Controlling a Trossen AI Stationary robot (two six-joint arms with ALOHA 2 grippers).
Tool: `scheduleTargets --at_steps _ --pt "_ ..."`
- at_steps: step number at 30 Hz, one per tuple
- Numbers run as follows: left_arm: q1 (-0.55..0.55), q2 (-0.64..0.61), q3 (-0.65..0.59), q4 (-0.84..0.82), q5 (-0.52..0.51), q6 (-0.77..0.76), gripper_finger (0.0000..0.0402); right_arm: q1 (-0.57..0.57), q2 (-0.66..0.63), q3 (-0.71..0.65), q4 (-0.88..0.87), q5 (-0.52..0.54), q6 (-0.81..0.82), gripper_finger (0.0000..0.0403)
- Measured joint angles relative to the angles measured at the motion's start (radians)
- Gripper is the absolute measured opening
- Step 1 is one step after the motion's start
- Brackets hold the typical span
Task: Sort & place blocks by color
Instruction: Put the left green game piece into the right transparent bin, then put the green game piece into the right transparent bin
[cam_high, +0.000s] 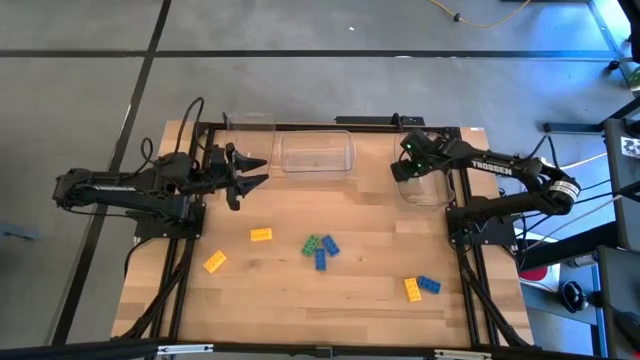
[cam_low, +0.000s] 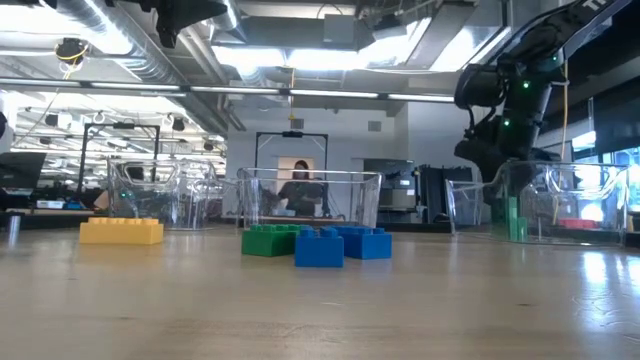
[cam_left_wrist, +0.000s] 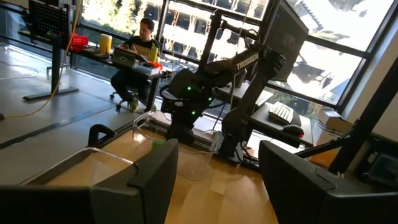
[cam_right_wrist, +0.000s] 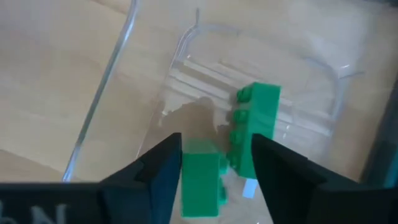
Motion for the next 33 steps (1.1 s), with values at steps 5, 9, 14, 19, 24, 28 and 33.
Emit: scheduleTargets --at_steps 5,9,14,19,24,28,33 --pt "0.0 0.0 0.0 0.0 0.0 0.0 0.0215 0.0 -0.02 0.073 -0.047 0.025 -0.087 0.024" --pt "0.0 0.0 0.0 0.0 0.003 -0.029 0.0215 0.007 -0.099 0.137 -0.034 -0.052 -0.187 0.0274" --pt "0.0 0.0 0.0 0.0 0.008 -0.077 0.0215 0.071 -0.239 0.146 0.109 -0.318 -0.173 0.0297" --pt "0.0 0.0 0.0 -0.003 0.008 -0.064 0.0215 0.196 -0.345 0.124 0.325 -0.483 -0.125 0.0299" --pt "0.0 0.0 0.0 -0.003 0.003 -0.036 0.0215 0.319 -0.394 0.081 0.574 -0.488 -0.108 0.0293" --pt "0.0 0.0 0.0 -0.004 0.001 -0.035 0.0215 0.375 -0.394 0.076 0.668 -0.455 -0.109 0.0289" --pt "0.0 0.0 0.0 -0.005 0.001 -0.035 0.0215 0.389 -0.394 0.076 0.682 -0.428 -0.107 0.0288"
